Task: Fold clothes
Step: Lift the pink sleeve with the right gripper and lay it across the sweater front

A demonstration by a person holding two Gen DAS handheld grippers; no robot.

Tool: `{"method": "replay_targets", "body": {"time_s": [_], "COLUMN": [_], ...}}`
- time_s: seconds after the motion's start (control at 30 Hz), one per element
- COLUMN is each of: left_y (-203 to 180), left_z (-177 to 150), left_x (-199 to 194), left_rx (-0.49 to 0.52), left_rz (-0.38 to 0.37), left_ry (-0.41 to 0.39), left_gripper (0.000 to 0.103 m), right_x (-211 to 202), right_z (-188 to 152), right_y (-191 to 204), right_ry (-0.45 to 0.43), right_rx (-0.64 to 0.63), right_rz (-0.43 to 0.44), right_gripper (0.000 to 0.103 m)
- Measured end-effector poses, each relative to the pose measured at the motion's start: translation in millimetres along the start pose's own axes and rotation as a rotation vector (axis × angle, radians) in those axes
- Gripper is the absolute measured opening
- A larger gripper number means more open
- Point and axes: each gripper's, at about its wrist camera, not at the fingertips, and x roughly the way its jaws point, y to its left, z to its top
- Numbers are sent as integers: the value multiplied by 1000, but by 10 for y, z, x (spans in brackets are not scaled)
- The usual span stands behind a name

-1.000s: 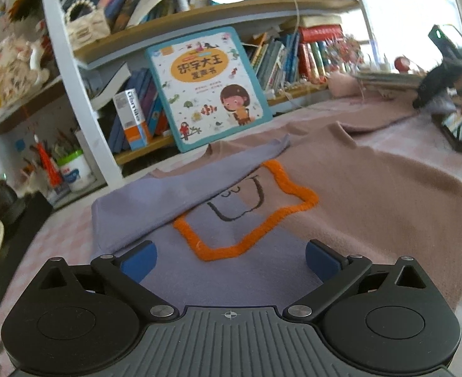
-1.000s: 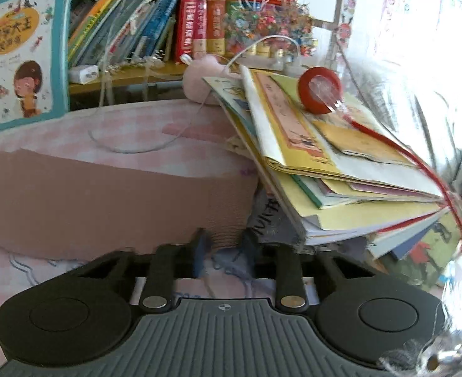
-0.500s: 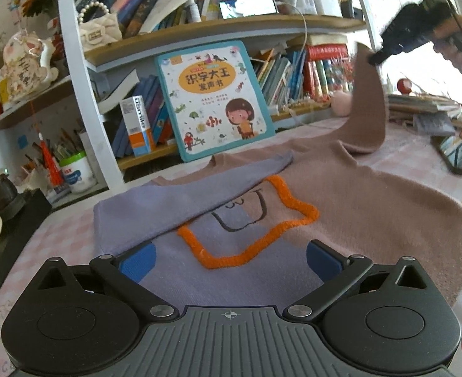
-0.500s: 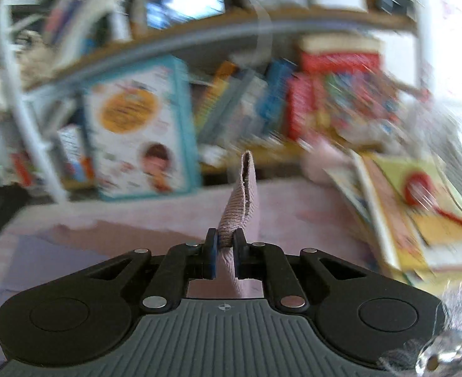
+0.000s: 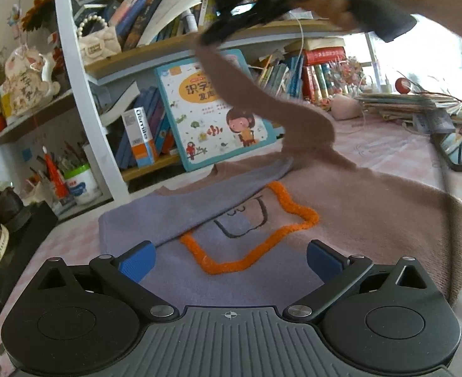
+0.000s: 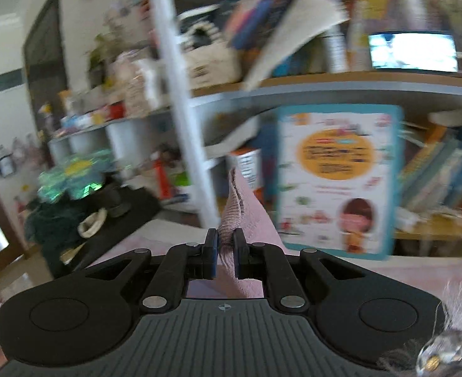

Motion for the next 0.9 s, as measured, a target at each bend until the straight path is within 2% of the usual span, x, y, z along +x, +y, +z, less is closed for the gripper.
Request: {"method": "replay_targets", "body": {"time_s": [0.27,0.43,0.63,0.73,0.77,0.83,0.9], "left_y": [23,124,269,280,278,273,267], "left_z": [8,0,-25,-26,-25,-23,-22], "left_x": [38,59,62,78,82,91,100], "left_rx": [-8,-71,-161,-165,-162,-158,-152], "left_rz": [-15,-19,-12,-9,-7,-4,0], "left_ry": [22,39,43,52,55,60,64], "left_gripper": [103,103,103,103,103,103,103], "right_x": [743,1050,1300,1333,1319,1253,1182], "right_z": [-236,-338,-459,-493,-494,-486,-482], "right_y": [391,589,596,519,497,465,454], "right_ry": [102,125,165,181,176,159,152], "right_rx": [-29,-69,-34,16,31,47,40], "right_rz": [46,49,60,78,88,102,106], "right_gripper": [9,9,10,20,31,43,44]}}
